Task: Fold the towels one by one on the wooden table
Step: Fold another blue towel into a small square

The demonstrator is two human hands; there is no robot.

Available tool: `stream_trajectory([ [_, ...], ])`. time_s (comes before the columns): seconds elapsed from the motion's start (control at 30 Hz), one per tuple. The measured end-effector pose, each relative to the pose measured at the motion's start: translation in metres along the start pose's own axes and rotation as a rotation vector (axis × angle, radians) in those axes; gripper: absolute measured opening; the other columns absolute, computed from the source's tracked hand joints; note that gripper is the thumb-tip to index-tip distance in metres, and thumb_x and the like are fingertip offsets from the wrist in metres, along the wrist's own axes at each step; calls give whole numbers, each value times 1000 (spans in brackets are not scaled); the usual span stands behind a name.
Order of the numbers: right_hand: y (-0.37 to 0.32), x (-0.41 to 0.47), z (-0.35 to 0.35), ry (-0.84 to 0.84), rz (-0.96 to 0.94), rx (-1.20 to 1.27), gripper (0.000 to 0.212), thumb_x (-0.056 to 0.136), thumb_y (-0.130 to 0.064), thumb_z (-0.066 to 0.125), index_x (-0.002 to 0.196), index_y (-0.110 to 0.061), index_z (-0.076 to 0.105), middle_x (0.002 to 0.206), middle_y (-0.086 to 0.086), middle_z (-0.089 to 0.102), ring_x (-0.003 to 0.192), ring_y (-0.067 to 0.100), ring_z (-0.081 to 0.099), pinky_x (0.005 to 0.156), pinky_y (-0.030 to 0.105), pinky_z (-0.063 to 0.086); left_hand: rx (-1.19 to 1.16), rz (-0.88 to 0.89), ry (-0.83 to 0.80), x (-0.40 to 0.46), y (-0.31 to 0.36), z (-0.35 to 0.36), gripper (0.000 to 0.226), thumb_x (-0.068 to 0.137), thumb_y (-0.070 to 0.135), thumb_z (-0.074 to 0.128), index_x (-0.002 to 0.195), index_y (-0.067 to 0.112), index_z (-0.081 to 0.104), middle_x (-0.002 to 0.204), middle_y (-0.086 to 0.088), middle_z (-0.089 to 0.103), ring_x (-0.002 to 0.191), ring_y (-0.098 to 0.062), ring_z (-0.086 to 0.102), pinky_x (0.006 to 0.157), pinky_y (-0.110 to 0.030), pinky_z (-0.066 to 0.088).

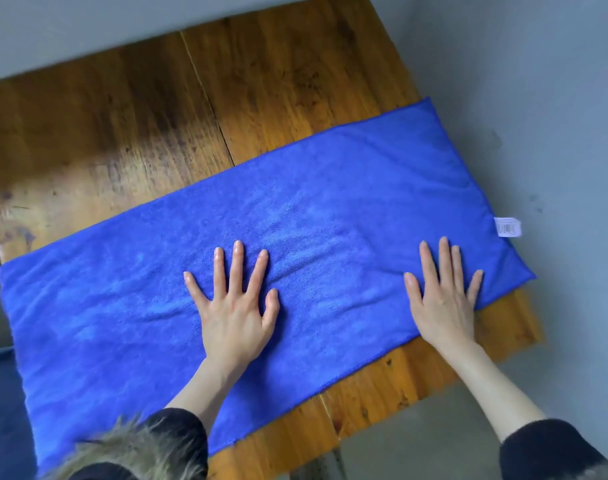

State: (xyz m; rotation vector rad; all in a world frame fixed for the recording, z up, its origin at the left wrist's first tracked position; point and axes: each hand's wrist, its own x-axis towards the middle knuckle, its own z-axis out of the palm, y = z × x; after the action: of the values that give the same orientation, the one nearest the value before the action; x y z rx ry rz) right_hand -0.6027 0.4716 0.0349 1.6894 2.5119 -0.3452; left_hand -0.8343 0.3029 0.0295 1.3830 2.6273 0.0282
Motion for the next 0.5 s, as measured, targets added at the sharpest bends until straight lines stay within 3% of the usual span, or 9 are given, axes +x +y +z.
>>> stream_trajectory([
  [0.17,9,9,-1,-11,-13,-22,57,95,-44,34,147,-24,21,157,4,13,145,22,9,112,58,3,-7,0,-31,0,1,-3,57,90,46,26,142,25,35,153,-8,26,143,-32,14,106,-68,3],
  [0.3,14,10,-13,138,13,159,48,95,-32,45,139,-13,41,151,10,30,142,26,22,112,57,9,-1,-13,-60,0,2,-9,61,90,49,21,144,24,32,155,-8,22,144,-31,10,106,-68,2],
  [0.4,36,16,-29,263,153,199,44,94,-22,49,135,-5,44,145,16,38,136,32,31,110,57,18,-24,-44,-81,-1,8,-13,67,87,57,17,146,28,24,157,-5,12,145,-27,2,110,-63,-1],
  [0.5,62,28,-41,237,391,318,47,95,-22,45,138,-4,36,146,15,34,134,33,31,107,50,27,-77,-20,-64,4,30,-19,68,86,57,19,146,27,25,157,-6,12,145,-26,5,111,-60,0],
])
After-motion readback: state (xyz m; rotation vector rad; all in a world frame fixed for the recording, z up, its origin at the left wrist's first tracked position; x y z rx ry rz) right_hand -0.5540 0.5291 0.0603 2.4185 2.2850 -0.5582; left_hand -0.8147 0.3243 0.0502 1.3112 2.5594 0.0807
